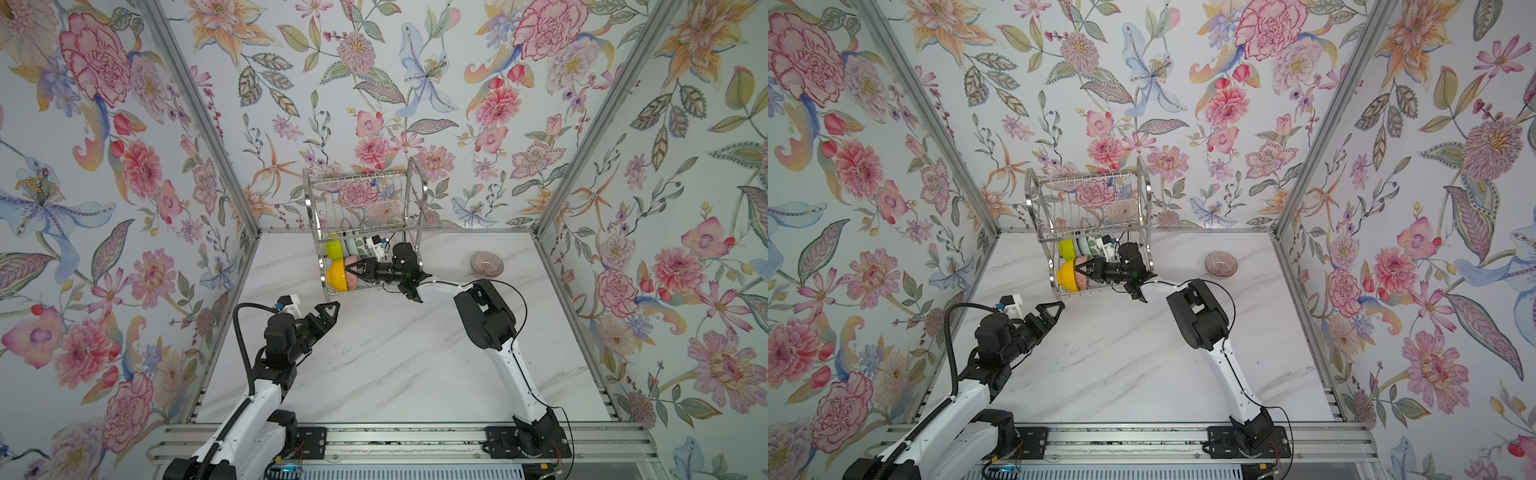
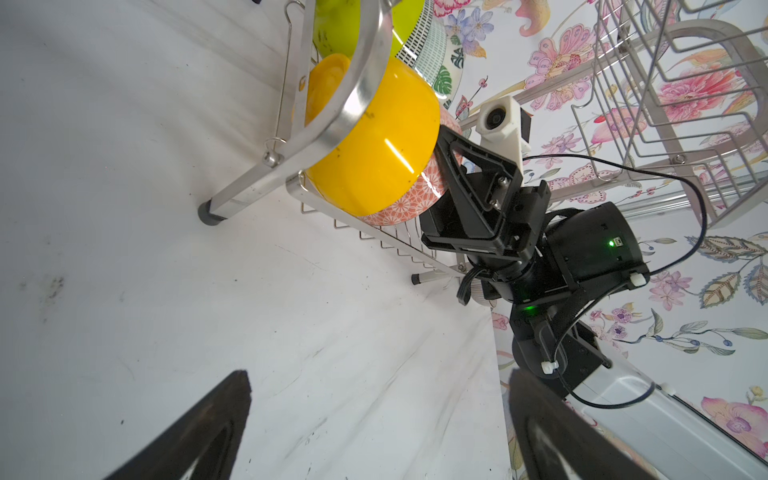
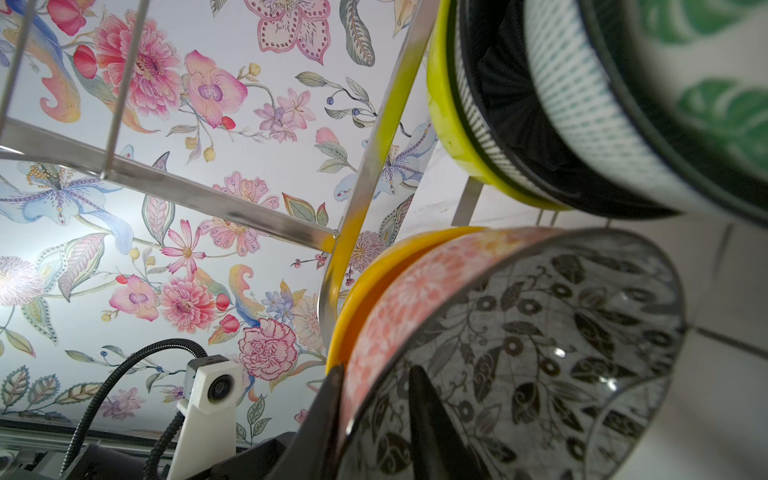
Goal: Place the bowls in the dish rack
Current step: 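Open the right gripper and pull it back from the rack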
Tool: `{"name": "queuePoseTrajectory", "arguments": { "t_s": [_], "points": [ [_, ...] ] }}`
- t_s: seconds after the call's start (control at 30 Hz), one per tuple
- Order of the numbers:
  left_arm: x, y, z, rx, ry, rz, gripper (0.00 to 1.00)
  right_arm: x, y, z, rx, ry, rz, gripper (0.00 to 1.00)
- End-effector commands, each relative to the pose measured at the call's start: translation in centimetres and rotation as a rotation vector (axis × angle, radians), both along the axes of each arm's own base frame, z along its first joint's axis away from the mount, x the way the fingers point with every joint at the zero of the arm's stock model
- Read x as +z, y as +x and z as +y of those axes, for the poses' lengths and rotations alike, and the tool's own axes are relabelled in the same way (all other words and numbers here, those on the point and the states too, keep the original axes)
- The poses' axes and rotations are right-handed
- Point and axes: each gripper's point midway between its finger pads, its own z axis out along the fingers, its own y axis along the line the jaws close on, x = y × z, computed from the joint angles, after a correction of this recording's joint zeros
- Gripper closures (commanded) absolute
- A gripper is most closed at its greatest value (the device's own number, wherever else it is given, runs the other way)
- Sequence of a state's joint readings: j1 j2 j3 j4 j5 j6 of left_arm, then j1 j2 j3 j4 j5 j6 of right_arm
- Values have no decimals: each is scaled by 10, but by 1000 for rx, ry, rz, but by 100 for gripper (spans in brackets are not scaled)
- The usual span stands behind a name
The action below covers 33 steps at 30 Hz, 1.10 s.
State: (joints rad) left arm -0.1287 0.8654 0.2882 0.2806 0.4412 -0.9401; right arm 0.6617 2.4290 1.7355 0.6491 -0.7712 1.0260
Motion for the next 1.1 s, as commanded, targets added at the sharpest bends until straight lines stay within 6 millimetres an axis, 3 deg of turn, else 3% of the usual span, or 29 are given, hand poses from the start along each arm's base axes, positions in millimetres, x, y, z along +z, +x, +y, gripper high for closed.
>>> {"name": "queuePoseTrajectory", "arguments": {
  "t_s": [0.0, 0.8, 1.07],
  "points": [
    [-1, 0, 2, 3, -2, 4, 1, -12, 0, -4, -25, -64, 42, 70],
    [3, -4, 2, 4, -15, 0, 1, 27, -12, -9, -35, -23, -32, 55],
    [3, -7, 3, 4, -16, -1, 1, 42, -20, -24, -95, -45, -95, 45]
  ]
}}
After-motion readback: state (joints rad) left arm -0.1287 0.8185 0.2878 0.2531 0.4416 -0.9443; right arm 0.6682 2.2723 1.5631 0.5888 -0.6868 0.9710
